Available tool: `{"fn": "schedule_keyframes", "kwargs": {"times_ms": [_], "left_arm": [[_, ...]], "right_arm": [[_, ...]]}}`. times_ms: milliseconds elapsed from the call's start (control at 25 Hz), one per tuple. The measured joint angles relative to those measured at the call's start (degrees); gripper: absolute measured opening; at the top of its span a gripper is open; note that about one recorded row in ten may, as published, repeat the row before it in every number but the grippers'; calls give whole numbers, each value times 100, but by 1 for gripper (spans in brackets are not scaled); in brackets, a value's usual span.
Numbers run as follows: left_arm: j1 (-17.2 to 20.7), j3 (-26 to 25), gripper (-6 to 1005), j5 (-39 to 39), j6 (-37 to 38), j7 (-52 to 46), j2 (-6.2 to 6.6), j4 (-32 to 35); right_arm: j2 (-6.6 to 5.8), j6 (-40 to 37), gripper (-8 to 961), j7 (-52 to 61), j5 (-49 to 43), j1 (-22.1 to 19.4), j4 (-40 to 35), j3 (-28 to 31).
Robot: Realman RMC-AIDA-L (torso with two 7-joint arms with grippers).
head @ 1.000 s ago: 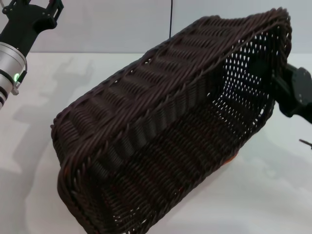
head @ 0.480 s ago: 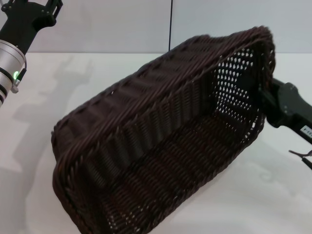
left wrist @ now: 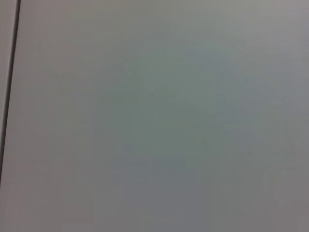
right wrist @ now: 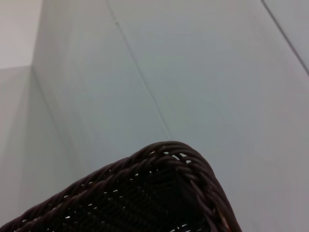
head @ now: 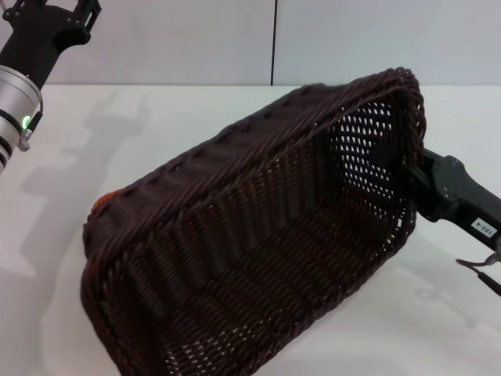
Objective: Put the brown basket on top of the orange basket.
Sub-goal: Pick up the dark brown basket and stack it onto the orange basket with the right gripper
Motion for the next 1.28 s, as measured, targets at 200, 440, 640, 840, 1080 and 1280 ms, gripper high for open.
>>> {"fn": "schedule_keyframes", "kwargs": {"times_ms": [200,440,640,840,1080,1280], "left_arm": [[0,26,605,37,-44,0,0,-3],[1,18,605,39,-46,0,0,-3],[1,27,605,41,-46,0,0,-3],[1,22,605,40,-46,0,0,-3],[1,33,605,41,-45,0,0,-3],[1,31,605,41,-47,0,0,-3]], "right_arm": [[0,256,154,11,32,-93,33,28],[0,493,154,12,37,-121,35,30],[-2,561,154,44,36,-123,13,-9],[-24,654,153,146,-7,-60,-7,-53],[-26,827,150,295,-53,-27,-82,-62],[-32,927,297,343,-54,-5,-134,-63]]}}
